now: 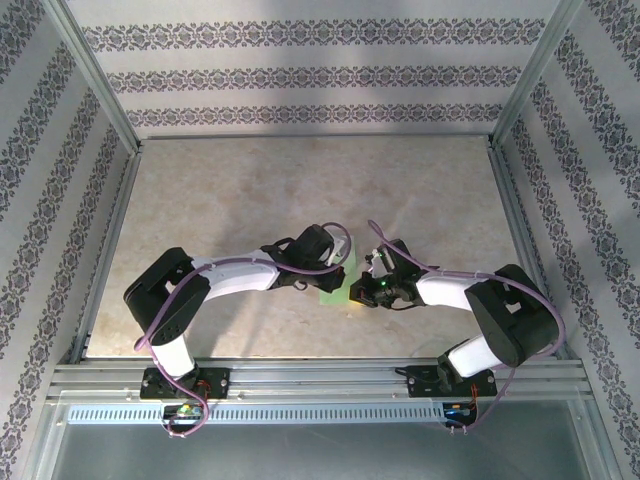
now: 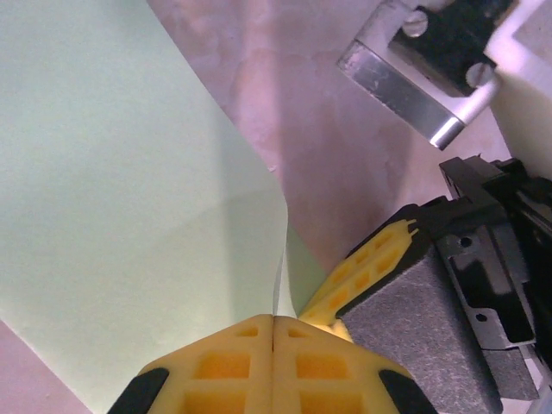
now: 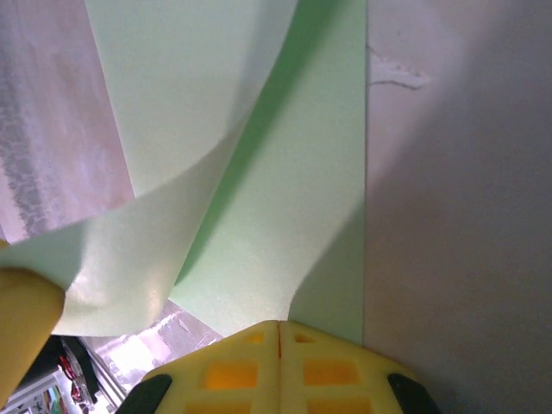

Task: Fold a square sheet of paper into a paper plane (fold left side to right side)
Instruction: Fold the triangle a second time at the center of the table.

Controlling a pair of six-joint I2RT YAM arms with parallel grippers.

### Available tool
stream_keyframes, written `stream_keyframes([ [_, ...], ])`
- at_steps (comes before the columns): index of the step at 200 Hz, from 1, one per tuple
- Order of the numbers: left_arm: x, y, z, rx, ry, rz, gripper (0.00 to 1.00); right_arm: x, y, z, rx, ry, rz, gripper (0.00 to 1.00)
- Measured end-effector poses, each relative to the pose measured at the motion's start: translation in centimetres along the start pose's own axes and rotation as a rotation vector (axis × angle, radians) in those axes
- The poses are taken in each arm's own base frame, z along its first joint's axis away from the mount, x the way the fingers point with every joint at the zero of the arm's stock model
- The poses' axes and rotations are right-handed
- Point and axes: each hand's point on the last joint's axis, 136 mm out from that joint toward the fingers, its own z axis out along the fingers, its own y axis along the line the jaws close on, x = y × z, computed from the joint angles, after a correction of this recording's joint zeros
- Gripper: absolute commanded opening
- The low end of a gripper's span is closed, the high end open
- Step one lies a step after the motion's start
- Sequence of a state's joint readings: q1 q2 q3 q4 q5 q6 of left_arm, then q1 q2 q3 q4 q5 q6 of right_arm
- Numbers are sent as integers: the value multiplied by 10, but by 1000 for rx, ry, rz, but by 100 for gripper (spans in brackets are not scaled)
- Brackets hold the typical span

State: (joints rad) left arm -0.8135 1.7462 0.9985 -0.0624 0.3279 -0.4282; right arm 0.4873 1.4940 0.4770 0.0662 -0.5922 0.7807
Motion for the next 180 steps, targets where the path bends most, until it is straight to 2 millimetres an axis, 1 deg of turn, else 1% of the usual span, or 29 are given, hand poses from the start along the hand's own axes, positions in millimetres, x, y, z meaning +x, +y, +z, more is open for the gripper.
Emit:
stream_keyframes([
  [59,-2,20,-3,-18,-2,-40,0,0,1,1,3,13,-17,0],
  [89,1,30,1,-31,11,-49,0,0,1,1,3,17,-16,0],
  [180,7,46,10,-51,40,-40,0,0,1,2,2,20,-15,0],
])
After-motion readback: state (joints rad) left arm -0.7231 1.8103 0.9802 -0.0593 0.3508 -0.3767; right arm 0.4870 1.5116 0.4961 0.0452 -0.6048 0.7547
